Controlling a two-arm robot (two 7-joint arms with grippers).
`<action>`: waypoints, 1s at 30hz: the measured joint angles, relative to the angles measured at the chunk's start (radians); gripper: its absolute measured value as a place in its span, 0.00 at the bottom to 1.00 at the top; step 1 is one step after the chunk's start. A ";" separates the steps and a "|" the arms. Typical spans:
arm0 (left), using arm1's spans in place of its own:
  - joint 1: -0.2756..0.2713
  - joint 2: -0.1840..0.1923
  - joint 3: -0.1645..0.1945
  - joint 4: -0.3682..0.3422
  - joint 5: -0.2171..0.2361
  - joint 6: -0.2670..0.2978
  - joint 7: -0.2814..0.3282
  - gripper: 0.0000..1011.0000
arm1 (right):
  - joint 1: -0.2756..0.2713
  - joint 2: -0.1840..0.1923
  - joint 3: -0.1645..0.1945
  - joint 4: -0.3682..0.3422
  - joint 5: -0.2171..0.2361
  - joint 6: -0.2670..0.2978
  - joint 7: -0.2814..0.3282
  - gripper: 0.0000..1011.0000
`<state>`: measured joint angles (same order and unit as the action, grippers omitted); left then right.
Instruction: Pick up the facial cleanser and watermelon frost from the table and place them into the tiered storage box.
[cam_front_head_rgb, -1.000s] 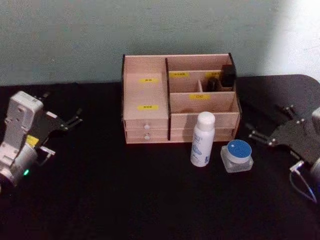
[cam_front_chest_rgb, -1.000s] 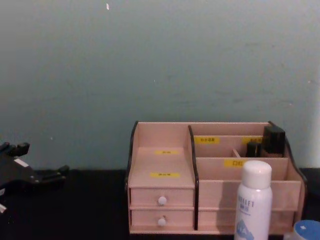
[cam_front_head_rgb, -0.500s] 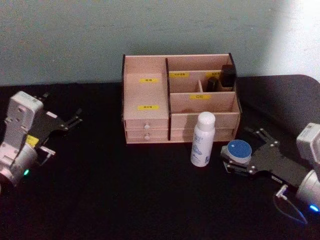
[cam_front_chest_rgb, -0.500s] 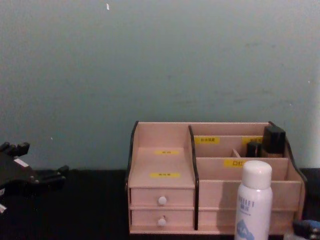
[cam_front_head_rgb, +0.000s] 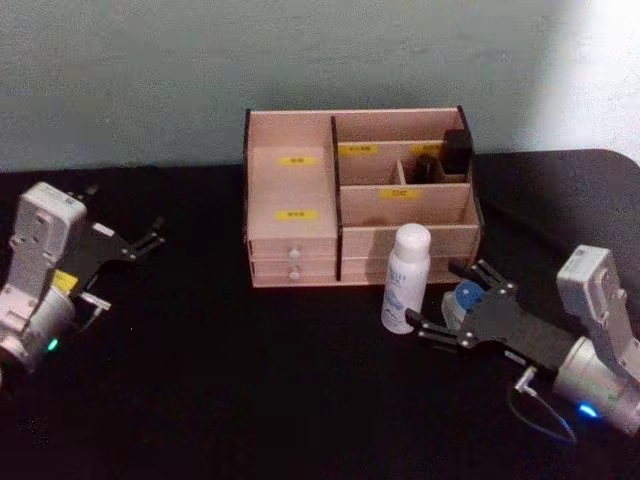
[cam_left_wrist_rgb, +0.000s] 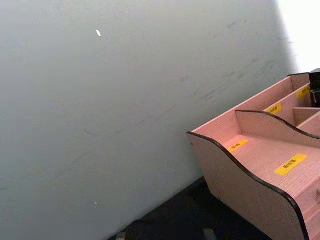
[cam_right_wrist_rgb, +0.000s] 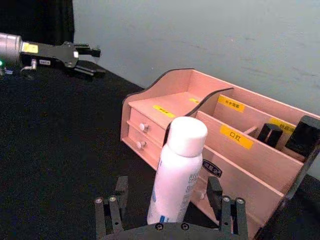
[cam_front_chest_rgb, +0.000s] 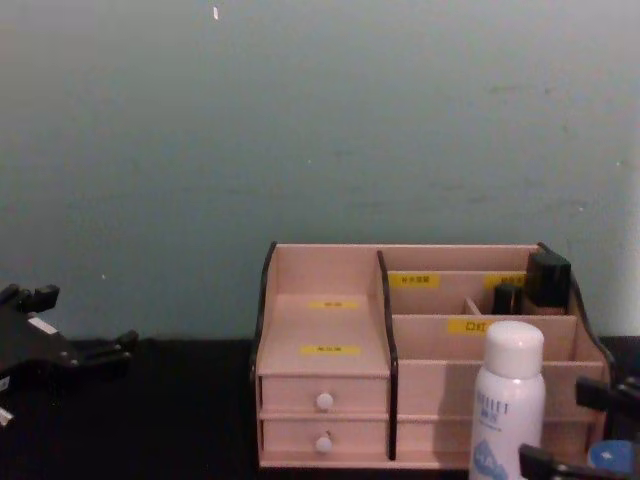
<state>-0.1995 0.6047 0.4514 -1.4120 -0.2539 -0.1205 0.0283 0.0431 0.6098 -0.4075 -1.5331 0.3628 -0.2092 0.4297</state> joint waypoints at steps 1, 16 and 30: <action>0.000 0.000 0.000 0.000 0.000 0.000 0.000 0.99 | 0.008 -0.010 0.000 0.012 0.002 0.000 0.006 0.99; 0.000 0.000 0.000 0.000 0.000 0.000 0.000 0.99 | 0.078 -0.102 0.009 0.124 0.006 0.010 0.040 0.99; 0.000 0.000 0.000 0.000 0.000 0.000 0.000 0.99 | 0.116 -0.139 0.029 0.167 -0.004 0.031 0.081 0.99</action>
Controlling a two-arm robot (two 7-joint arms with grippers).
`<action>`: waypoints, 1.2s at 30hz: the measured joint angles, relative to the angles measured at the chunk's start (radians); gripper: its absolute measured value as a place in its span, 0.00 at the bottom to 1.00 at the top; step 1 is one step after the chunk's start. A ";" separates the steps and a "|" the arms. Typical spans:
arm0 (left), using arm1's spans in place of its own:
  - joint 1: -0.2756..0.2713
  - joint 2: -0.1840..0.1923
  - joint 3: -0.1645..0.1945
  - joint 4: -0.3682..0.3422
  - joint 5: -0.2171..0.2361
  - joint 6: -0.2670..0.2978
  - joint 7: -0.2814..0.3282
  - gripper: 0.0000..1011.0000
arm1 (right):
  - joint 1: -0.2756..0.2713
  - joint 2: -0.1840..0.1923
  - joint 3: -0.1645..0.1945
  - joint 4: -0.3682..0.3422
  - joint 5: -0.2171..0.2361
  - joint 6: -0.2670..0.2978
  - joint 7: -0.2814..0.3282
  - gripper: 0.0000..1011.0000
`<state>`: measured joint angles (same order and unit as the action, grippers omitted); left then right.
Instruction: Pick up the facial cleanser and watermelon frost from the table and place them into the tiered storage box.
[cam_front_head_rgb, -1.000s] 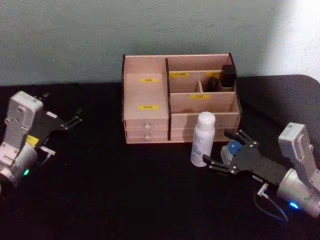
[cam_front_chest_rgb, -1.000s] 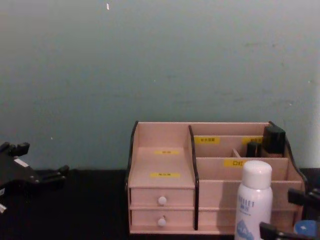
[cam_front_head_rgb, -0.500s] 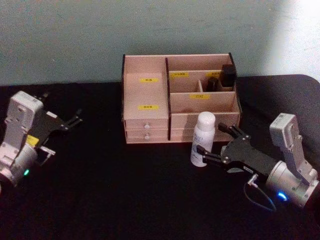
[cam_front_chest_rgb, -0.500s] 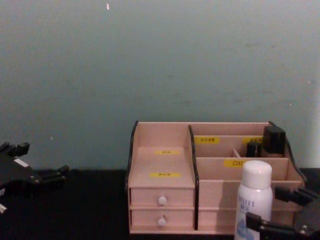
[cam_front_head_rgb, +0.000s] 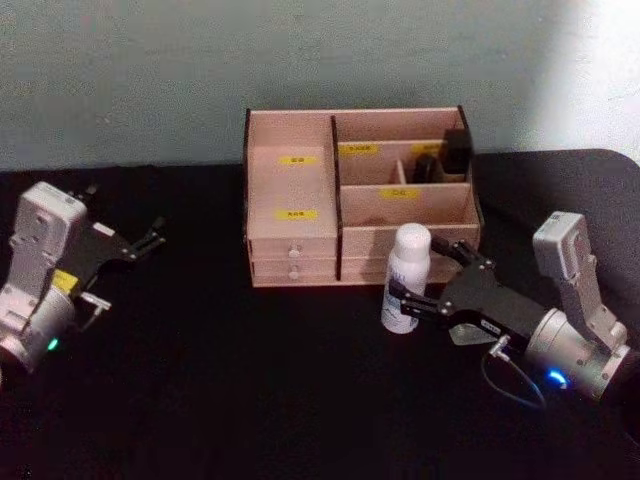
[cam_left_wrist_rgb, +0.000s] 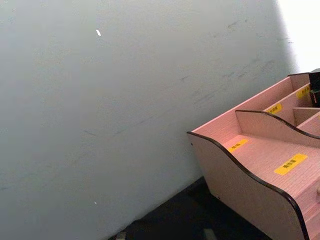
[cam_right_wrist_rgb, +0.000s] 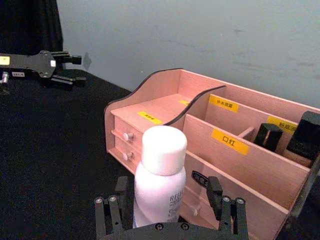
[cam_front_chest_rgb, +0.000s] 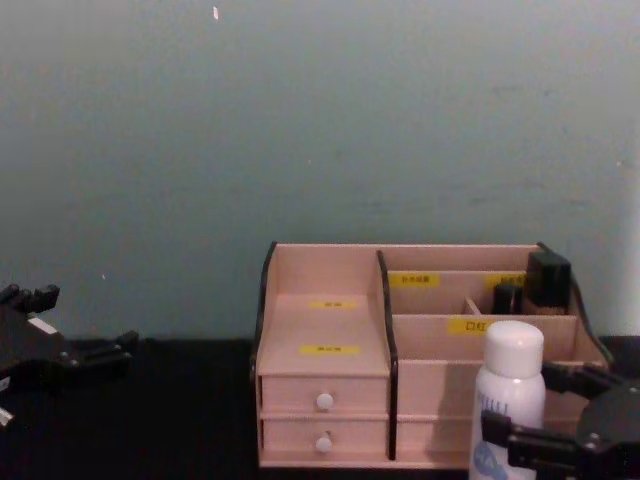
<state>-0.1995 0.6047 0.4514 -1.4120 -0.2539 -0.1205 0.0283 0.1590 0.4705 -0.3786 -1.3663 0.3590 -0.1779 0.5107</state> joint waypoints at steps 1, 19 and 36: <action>0.000 0.000 0.000 0.000 0.000 0.000 0.000 0.99 | 0.003 -0.004 0.001 0.003 -0.001 0.004 0.005 0.99; 0.000 0.000 0.000 0.000 0.000 0.000 0.000 0.99 | 0.017 -0.021 0.003 0.020 -0.002 0.029 0.026 0.99; 0.000 0.000 0.000 0.000 0.000 0.000 0.000 0.99 | 0.016 -0.019 0.002 0.018 -0.001 0.027 0.025 0.72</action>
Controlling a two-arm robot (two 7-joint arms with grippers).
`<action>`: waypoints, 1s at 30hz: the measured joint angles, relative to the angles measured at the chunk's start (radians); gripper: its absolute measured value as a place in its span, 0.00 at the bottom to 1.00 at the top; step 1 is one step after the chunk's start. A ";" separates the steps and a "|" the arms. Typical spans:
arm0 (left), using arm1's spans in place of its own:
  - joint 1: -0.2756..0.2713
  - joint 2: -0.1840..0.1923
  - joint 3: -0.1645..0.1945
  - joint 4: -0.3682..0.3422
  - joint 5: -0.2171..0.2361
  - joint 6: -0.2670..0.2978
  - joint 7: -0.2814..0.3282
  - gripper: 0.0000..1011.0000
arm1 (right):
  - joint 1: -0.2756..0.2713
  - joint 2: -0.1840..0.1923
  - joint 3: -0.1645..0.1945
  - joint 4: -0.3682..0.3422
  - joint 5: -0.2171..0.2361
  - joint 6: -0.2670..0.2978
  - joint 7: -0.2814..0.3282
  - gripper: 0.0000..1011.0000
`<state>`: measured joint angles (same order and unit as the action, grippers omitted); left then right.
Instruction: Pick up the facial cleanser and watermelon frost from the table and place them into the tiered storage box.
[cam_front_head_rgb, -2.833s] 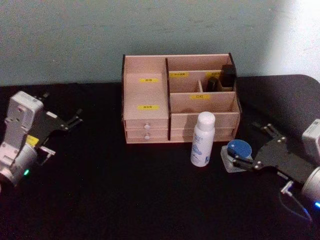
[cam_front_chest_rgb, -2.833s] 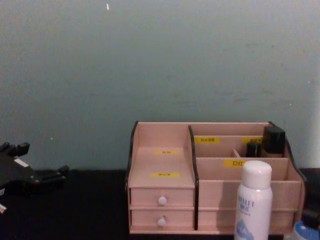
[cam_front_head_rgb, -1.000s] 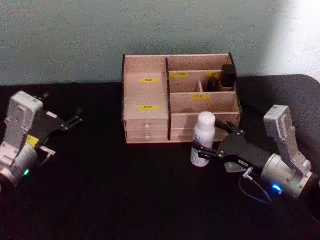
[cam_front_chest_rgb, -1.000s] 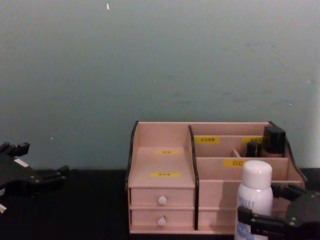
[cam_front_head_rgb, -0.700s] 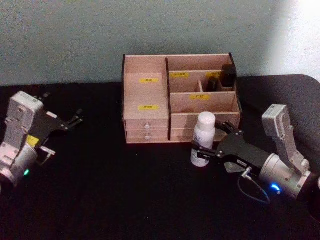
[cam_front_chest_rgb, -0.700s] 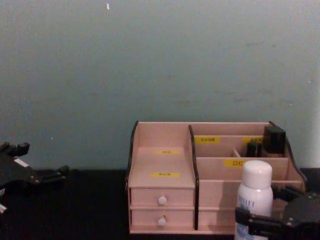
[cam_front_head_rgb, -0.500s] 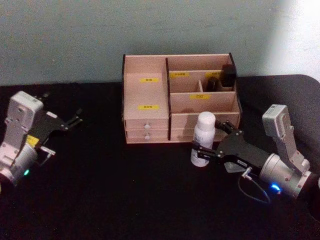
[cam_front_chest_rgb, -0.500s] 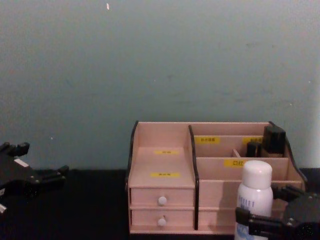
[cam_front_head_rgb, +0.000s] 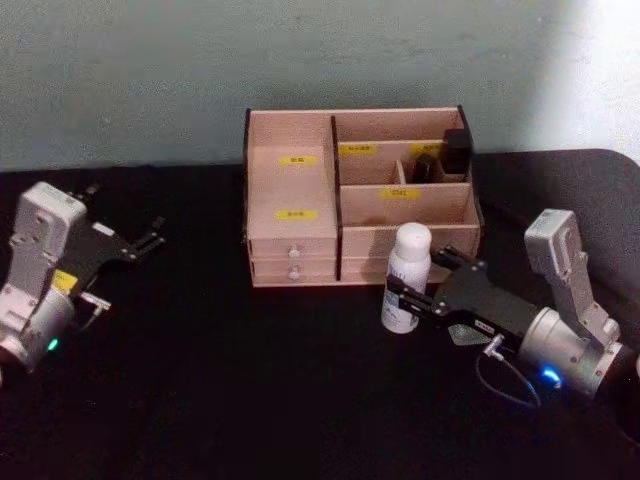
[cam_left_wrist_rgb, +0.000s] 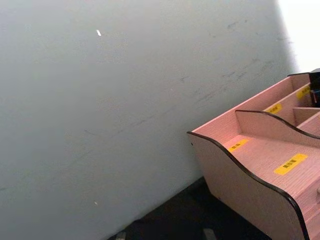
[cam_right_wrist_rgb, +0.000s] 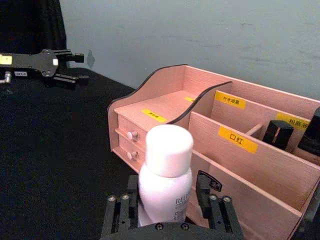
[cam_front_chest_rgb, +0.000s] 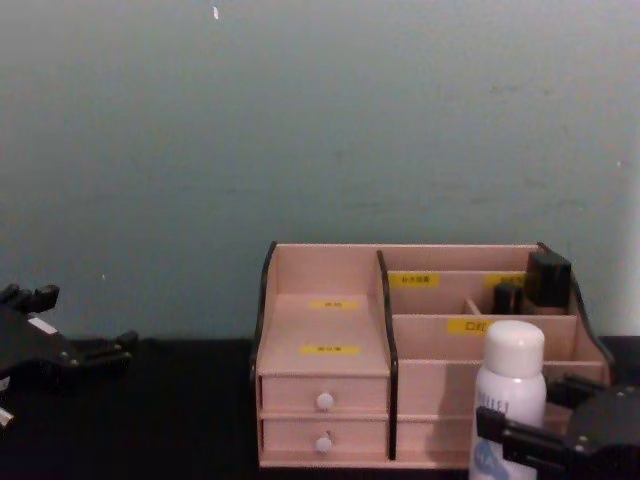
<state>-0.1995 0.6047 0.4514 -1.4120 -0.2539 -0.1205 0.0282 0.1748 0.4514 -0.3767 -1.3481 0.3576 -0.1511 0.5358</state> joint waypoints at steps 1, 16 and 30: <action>0.000 0.000 0.000 0.000 0.000 0.000 0.000 0.99 | 0.000 0.000 0.000 0.000 0.000 0.000 0.000 0.70; 0.000 0.000 0.000 0.000 0.000 0.000 0.000 0.99 | -0.001 0.006 -0.001 -0.004 -0.002 -0.011 0.011 0.58; 0.000 0.000 0.000 0.000 0.000 0.000 0.000 0.99 | 0.008 0.032 0.010 -0.092 0.072 -0.027 0.085 0.58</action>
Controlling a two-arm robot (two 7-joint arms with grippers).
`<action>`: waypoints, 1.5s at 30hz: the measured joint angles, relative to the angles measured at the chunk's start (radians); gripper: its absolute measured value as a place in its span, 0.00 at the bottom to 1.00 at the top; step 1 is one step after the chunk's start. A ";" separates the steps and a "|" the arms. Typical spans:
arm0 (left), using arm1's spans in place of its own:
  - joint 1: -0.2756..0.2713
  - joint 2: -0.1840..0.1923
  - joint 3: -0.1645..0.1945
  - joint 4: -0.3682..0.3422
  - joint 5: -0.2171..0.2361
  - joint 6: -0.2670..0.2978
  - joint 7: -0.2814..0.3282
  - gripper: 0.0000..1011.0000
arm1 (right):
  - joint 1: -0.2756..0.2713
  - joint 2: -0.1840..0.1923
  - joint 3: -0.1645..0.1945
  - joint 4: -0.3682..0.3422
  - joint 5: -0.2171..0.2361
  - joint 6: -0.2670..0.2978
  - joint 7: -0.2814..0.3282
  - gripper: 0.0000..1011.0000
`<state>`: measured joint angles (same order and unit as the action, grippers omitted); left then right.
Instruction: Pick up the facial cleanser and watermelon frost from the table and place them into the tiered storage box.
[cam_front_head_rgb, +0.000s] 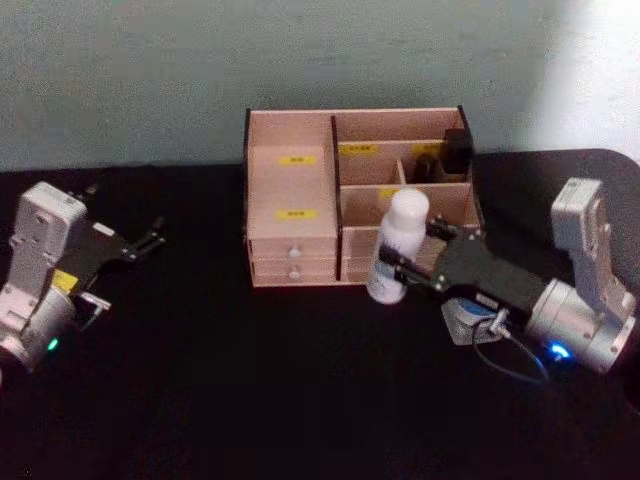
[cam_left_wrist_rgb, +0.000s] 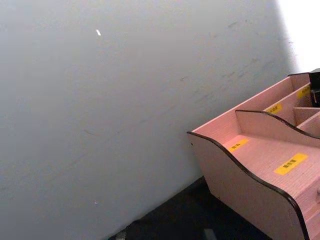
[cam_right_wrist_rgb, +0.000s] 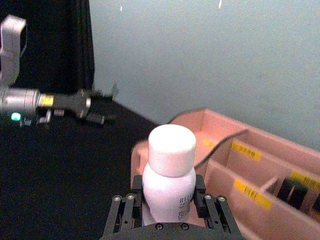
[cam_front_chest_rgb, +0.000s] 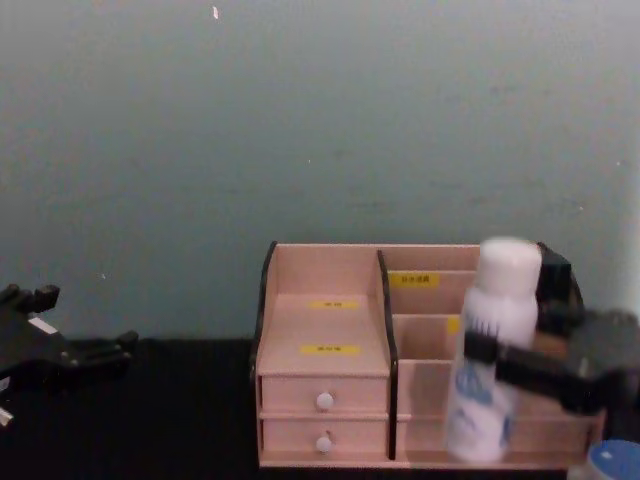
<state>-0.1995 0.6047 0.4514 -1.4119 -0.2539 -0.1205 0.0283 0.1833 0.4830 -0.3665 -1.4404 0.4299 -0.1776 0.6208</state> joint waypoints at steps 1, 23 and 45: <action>0.000 0.000 0.000 0.000 0.000 0.000 0.000 0.99 | 0.003 -0.001 0.002 -0.003 0.003 -0.002 -0.002 0.58; 0.000 0.000 0.000 0.000 0.000 0.000 0.000 0.99 | 0.217 -0.132 0.004 0.188 -0.102 -0.046 -0.128 0.58; 0.000 0.000 0.000 0.000 0.000 0.000 0.000 0.99 | 0.333 -0.226 0.027 0.382 -0.153 -0.076 -0.153 0.58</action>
<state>-0.1996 0.6046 0.4514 -1.4120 -0.2539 -0.1205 0.0283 0.5167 0.2567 -0.3397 -1.0586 0.2766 -0.2536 0.4674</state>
